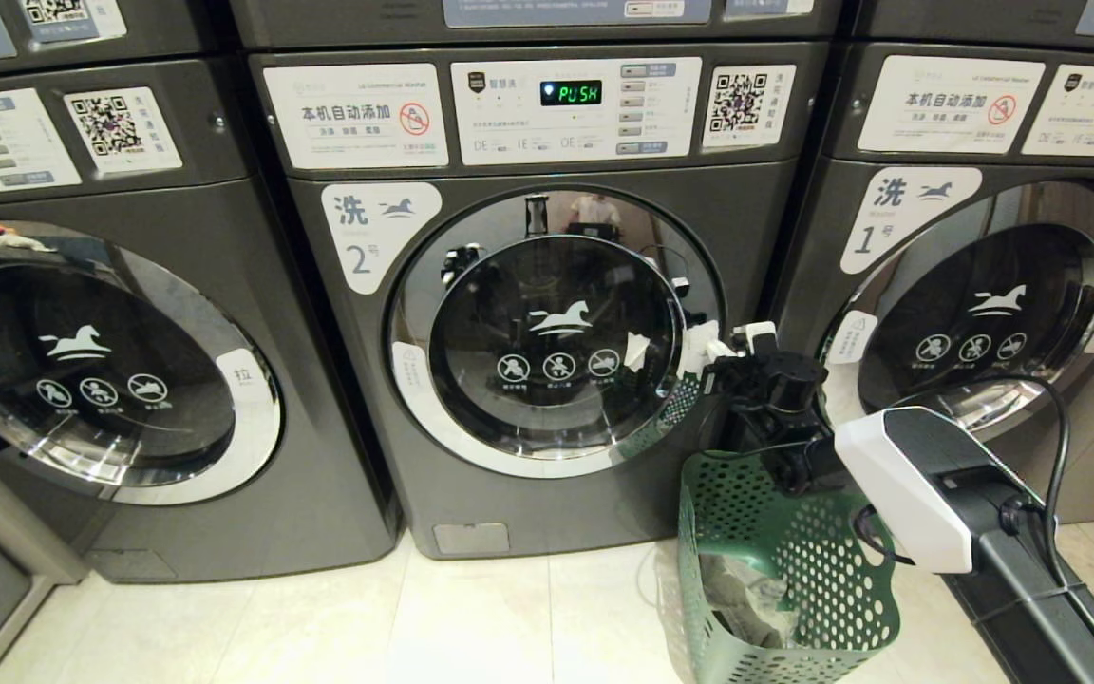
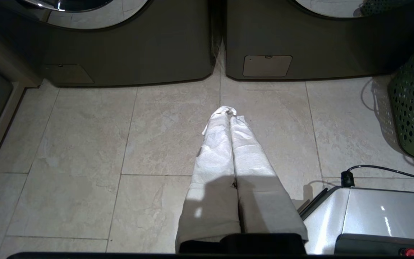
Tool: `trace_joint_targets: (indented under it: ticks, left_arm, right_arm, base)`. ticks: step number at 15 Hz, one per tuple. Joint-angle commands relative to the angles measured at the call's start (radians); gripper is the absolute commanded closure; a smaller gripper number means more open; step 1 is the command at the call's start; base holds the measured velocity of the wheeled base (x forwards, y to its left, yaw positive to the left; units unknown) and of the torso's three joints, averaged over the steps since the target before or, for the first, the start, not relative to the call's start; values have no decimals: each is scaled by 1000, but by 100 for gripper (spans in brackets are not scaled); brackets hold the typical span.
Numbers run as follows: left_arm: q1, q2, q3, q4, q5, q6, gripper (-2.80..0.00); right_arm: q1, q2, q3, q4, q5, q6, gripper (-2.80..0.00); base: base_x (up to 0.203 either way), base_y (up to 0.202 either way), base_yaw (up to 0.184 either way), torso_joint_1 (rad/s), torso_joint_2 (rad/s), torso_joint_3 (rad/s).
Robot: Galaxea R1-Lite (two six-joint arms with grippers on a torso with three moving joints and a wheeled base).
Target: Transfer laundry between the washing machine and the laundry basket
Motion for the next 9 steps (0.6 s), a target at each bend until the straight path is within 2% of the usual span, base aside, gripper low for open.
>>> trace_joint_targets:
  ticks: [1, 9]
  left_arm:
    - [0, 1, 0, 0, 0, 0, 0]
    - [0, 2, 0, 0, 0, 0, 0]
  right_arm:
    - [0, -2, -2, -5, 0, 8, 0]
    - [16, -51, 0, -14, -18, 14, 0]
  base:
    - [0, 0, 0, 0, 0, 0]
    - [0, 0, 0, 0, 0, 0]
